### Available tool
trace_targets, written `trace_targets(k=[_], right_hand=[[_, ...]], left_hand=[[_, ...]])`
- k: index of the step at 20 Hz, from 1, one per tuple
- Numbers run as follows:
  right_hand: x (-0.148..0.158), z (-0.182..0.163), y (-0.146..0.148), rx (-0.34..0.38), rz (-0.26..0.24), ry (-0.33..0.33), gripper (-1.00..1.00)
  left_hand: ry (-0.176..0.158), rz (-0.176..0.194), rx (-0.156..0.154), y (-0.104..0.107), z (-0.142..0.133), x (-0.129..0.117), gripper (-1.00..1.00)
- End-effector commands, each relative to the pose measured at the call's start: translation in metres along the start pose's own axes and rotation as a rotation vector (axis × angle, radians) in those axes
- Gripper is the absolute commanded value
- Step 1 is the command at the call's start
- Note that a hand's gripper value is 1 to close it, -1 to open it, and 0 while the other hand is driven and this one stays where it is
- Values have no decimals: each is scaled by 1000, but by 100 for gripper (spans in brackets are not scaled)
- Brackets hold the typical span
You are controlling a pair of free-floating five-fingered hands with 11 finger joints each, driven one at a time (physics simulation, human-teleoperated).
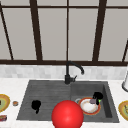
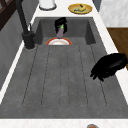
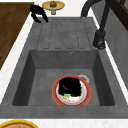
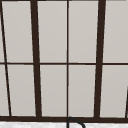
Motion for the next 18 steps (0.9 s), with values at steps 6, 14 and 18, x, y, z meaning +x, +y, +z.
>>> trace_targets(k=[6,14,18], right_hand=[[6,41,-32,-103,4,43,100],[15,73,-73,-130,10,71,100],[14,85,-99,-113,23,78,100]], left_hand=[[0,0,0,0,0,0,0],[0,0,0,0,0,0,0],[0,0,0,0,0,0,0]])
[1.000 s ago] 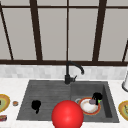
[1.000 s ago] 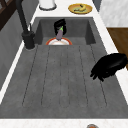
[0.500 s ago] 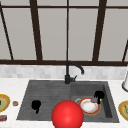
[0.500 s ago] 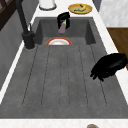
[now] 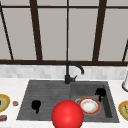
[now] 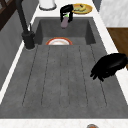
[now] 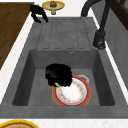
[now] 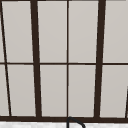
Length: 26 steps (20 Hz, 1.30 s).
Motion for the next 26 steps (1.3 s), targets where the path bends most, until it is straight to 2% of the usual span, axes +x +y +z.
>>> trace_targets(k=[1,6,8,15,22,26], right_hand=[[-2,11,-29,-36,4,55,100],[2,32,-65,-31,14,45,100],[20,29,-67,-18,0,81,100],[32,63,-104,-55,5,181,100],[43,103,-144,-44,14,157,100],[44,125,-168,-29,43,143,100]], left_hand=[[0,0,0,0,0,0,0],[0,0,0,0,0,0,0],[0,0,0,0,0,0,0],[0,0,0,0,0,0,0],[0,0,0,0,0,0,0],[0,0,0,0,0,0,0]])
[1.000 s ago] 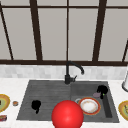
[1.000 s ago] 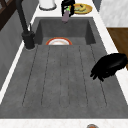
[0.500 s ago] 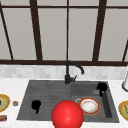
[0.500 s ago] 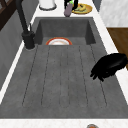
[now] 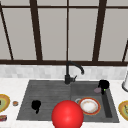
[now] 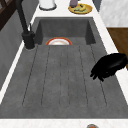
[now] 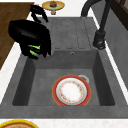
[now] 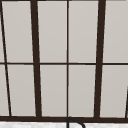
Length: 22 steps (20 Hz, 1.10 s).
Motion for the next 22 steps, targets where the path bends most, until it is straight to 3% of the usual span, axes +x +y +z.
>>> trace_targets(k=[1,9,16,22], right_hand=[[-4,18,-22,-2,19,30,100],[-24,52,-52,-5,-8,50,100],[-58,66,-61,8,-27,38,100],[-87,70,-61,12,-25,66,100]], left_hand=[[0,0,0,0,0,0,0],[0,0,0,0,0,0,0],[0,0,0,0,0,0,0],[0,0,0,0,0,0,0]])
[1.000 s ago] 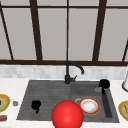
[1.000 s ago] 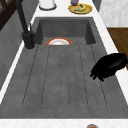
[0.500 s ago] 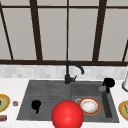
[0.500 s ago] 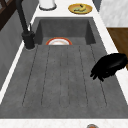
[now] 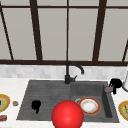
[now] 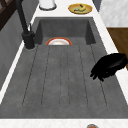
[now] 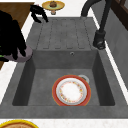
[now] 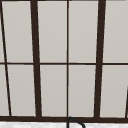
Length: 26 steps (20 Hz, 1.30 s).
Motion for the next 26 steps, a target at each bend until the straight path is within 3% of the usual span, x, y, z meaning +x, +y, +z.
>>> trace_targets(k=[1,15,23,26], right_hand=[[-20,3,-1,11,-22,54,100],[-104,14,-1,11,-4,60,100],[-150,14,20,0,-7,91,100],[-164,8,48,-1,-11,111,100]], left_hand=[[0,0,0,0,0,0,0],[0,0,0,0,0,0,0],[0,0,0,0,0,0,0],[0,0,0,0,0,0,0]])
